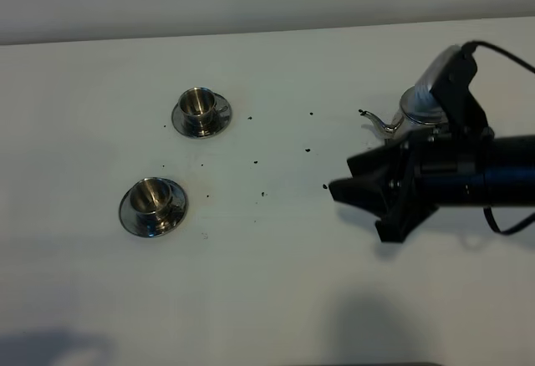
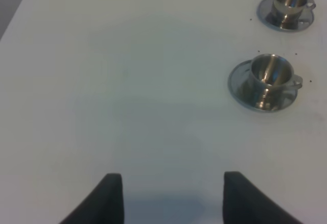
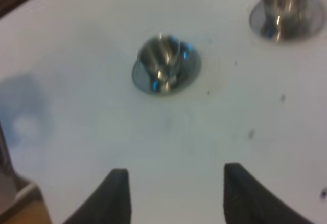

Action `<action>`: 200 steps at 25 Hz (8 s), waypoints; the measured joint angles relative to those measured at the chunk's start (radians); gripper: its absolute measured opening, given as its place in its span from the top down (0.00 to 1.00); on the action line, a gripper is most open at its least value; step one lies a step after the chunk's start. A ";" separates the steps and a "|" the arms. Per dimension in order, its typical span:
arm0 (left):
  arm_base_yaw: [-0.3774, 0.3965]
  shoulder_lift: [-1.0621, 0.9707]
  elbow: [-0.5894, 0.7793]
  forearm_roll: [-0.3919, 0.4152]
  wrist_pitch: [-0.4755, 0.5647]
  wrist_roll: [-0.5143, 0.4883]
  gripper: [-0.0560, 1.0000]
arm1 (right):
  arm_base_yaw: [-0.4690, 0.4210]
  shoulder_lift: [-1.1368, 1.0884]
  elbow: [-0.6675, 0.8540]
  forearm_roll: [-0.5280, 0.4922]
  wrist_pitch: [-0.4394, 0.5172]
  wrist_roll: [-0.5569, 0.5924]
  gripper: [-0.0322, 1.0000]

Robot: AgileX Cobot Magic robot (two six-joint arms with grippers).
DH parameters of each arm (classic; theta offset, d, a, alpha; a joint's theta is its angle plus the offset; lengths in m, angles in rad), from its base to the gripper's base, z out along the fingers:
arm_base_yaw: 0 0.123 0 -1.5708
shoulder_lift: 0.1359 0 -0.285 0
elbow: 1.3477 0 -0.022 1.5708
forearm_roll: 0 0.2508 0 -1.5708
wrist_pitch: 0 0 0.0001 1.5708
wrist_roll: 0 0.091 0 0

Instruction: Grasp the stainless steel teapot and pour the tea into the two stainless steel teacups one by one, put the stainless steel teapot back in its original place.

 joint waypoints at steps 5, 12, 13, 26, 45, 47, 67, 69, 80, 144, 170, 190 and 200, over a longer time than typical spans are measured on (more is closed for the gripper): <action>0.000 0.000 0.000 0.000 0.000 0.000 0.50 | 0.000 0.002 -0.185 -0.079 -0.043 0.038 0.57; 0.000 0.000 0.000 0.000 0.000 0.001 0.50 | 0.000 0.127 -0.560 -0.698 0.095 0.438 0.57; 0.000 0.000 0.000 0.000 0.000 0.001 0.50 | 0.000 0.157 -0.612 -0.802 0.134 0.495 0.57; 0.000 0.000 0.000 0.000 0.000 0.002 0.50 | -0.011 0.415 -0.821 -1.398 0.353 0.640 0.54; 0.000 0.000 0.000 0.000 0.000 0.002 0.50 | -0.277 0.569 -0.834 -1.280 0.280 0.205 0.40; 0.000 0.000 0.000 0.000 0.000 0.002 0.50 | -0.278 0.586 -0.835 -1.280 0.263 0.195 0.40; 0.000 0.000 0.000 0.000 0.000 0.001 0.50 | -0.302 0.665 -0.838 -1.238 0.274 0.255 0.40; 0.000 0.000 0.000 0.000 0.000 0.001 0.50 | -0.302 0.665 -0.838 -1.227 0.286 0.269 0.40; 0.000 0.000 0.000 0.000 0.000 0.001 0.50 | -0.302 0.665 -0.839 -1.192 0.395 0.384 0.40; 0.000 0.000 0.000 0.000 0.000 0.001 0.50 | -0.219 0.719 -0.847 -1.386 0.305 0.780 0.66; 0.000 0.000 0.000 0.000 0.000 0.001 0.50 | -0.140 0.719 -1.080 -1.402 0.468 0.833 0.79; 0.000 0.000 0.000 0.000 0.000 0.002 0.50 | 0.216 1.033 -1.621 -1.620 0.466 0.938 0.79; 0.000 0.000 0.000 0.000 0.000 0.002 0.50 | 0.268 1.121 -1.685 -1.815 0.468 0.879 0.79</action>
